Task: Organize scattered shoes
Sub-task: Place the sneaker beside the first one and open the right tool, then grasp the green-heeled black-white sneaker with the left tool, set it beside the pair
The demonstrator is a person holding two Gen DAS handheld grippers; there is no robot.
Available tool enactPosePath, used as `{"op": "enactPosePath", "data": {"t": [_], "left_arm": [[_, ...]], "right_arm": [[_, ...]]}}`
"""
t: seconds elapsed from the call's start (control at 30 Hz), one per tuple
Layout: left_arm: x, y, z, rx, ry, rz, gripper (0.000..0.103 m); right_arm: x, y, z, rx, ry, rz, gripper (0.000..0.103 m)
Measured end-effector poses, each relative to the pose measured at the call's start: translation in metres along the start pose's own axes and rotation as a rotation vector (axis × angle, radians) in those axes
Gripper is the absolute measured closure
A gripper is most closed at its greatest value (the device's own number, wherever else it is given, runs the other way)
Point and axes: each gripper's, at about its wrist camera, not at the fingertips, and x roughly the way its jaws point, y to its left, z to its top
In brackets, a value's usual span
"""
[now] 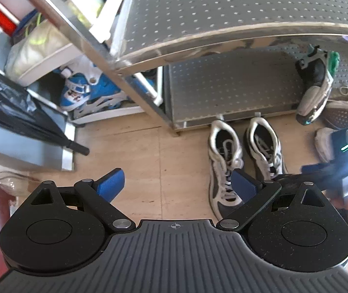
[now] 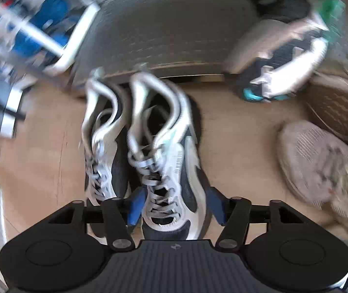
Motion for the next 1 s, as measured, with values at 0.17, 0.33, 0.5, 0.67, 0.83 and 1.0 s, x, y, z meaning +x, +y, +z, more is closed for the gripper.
{"op": "enactPosePath", "data": {"t": [0.17,0.33,0.5,0.67,0.83,1.0], "left_arm": [[0.004,-0.005,0.004,0.010,0.010,0.007,0.006],[0.004,-0.012,0.009,0.022,0.009,-0.008,0.006],[0.006,-0.023,0.010,0.050,0.021,-0.005,0.006],[0.000,-0.040,0.020,0.069,0.002,-0.002,0.006],[-0.006,-0.071,0.029,0.108,-0.011,-0.055,0.006],[-0.005,-0.110,0.031,0.165,-0.024,-0.161,0.007]], "right_arm": [[0.034,0.023,0.008,-0.037,0.007,-0.097,0.043],[0.040,0.054,0.013,-0.056,-0.022,-0.101,0.052],[0.052,0.048,0.018,0.128,0.102,-0.032,0.027],[0.015,0.022,0.006,0.172,0.121,0.040,0.022],[-0.069,-0.024,-0.021,0.102,0.127,0.021,0.022],[-0.172,-0.090,-0.042,0.013,0.045,-0.015,0.022]]}}
